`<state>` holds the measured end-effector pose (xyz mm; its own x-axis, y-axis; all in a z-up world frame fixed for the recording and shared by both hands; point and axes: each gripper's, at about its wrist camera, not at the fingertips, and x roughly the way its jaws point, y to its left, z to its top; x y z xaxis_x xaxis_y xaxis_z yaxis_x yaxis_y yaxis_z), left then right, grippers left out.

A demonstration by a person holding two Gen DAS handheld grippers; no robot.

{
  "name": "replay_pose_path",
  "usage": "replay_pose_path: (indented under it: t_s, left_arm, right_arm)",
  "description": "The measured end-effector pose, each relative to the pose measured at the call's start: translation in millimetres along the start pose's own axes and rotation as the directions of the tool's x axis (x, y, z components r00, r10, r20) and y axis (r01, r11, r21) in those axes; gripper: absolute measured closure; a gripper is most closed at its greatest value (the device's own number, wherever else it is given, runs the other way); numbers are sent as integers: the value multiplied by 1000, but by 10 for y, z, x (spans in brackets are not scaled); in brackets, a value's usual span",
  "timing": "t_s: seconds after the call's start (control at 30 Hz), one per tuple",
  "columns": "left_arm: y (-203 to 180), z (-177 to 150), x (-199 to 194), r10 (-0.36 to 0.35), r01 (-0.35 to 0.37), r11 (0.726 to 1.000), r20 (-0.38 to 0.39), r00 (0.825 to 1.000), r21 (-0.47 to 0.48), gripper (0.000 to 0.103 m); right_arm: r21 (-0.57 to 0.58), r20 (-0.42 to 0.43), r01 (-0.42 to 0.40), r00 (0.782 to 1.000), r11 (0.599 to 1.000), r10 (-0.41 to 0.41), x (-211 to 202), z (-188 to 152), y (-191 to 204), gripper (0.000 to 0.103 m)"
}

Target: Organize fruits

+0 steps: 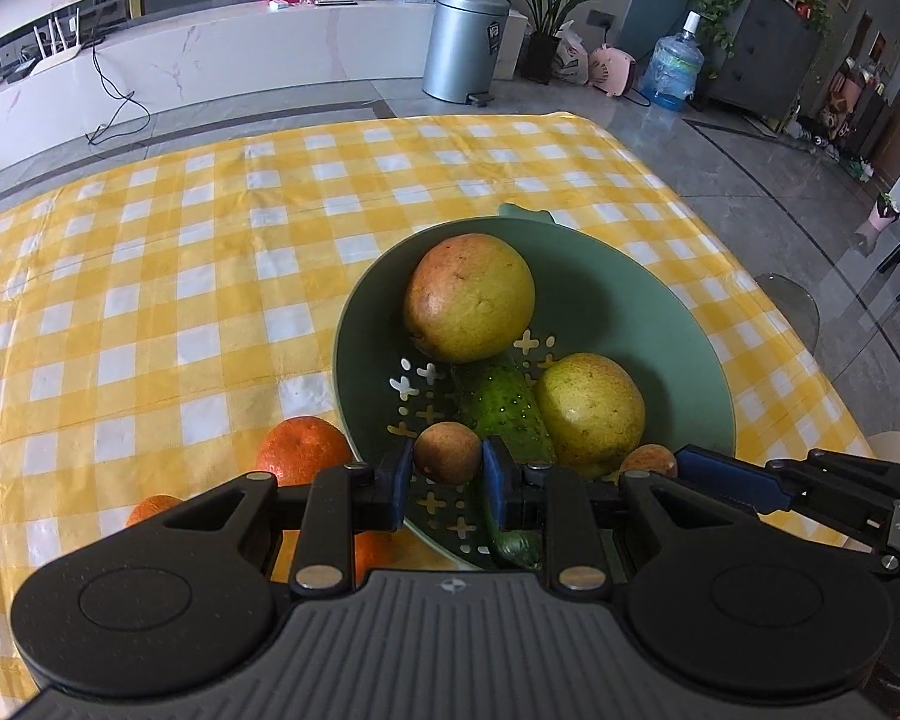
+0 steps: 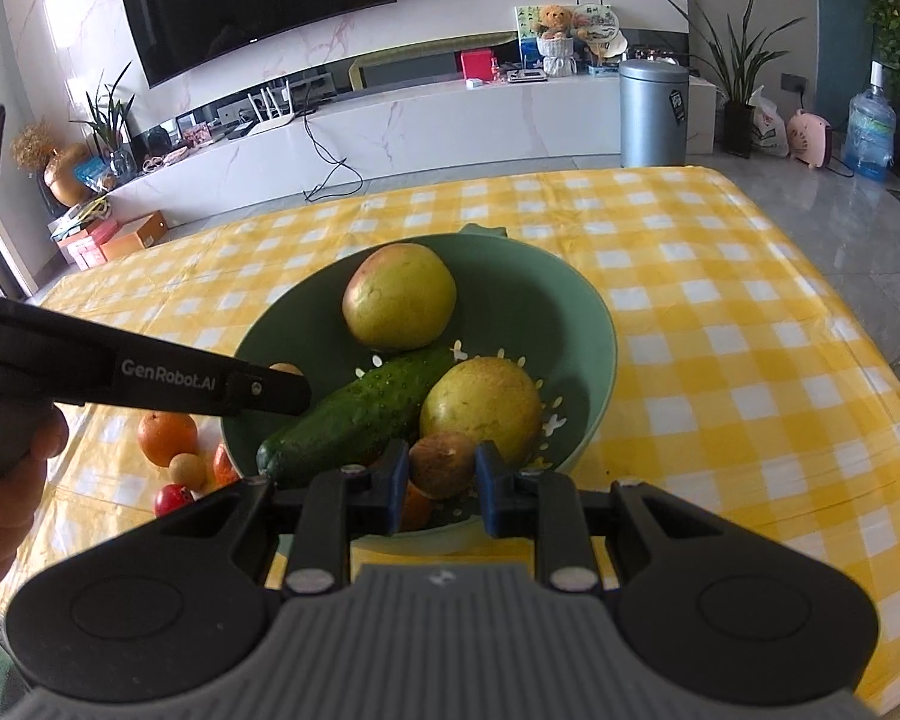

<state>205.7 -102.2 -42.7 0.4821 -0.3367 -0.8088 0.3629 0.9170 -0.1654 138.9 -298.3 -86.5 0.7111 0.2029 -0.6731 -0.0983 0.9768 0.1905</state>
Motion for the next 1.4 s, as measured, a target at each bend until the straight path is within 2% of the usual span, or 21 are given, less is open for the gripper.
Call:
replay_pose_path:
  t_s: [0.23, 0.33, 0.5, 0.57, 0.63, 0.67, 0.87, 1.0, 1.17, 1.4]
  left_arm:
    - [23, 6, 2, -5, 5, 1000, 0, 1000, -6, 75]
    - [38, 19, 6, -3, 3, 1000, 2, 1000, -11, 70]
    - [68, 16, 3, -18, 18, 999, 3, 1000, -30, 69]
    - [75, 14, -4, -28, 28, 999, 4, 1000, -34, 65]
    - [90, 11, -12, -59, 59, 997, 4, 998, -47, 53]
    - [94, 10, -16, -73, 73, 996, 4, 997, -55, 52]
    - [46, -13, -71, -63, 63, 997, 11, 998, -52, 52]
    - [-33, -29, -126, -96, 95, 995, -11, 995, -31, 52]
    - [-187, -36, -81, -40, 42, 999, -56, 998, 32, 54]
    - [-192, 3, -73, -44, 46, 999, -65, 997, 30, 54]
  right_arm:
    - [-9, 3, 4, 1000, 1000, -4, -9, -11, 7, 83]
    - [-5, 6, 2, 1000, 1000, -2, -14, -15, 7, 83]
    - [1, 8, 0, 1000, 1000, 0, -22, -16, 1, 82]
    - [1, 8, 0, 1000, 1000, 0, -22, -16, -1, 82]
    - [2, 9, 0, 1000, 1000, 0, -22, -16, 0, 82]
    - [1, 8, 0, 1000, 1000, 0, -22, -16, -1, 81]
    - [2, 12, 0, 1000, 1000, 0, -31, -14, -7, 81]
    - [0, 19, 3, 1000, 1000, -3, -49, -14, -6, 76]
    - [-6, 24, 11, 1000, 1000, -11, -55, -14, 8, 74]
    - [29, 63, 38, 997, 999, -40, -116, -32, -42, 74]
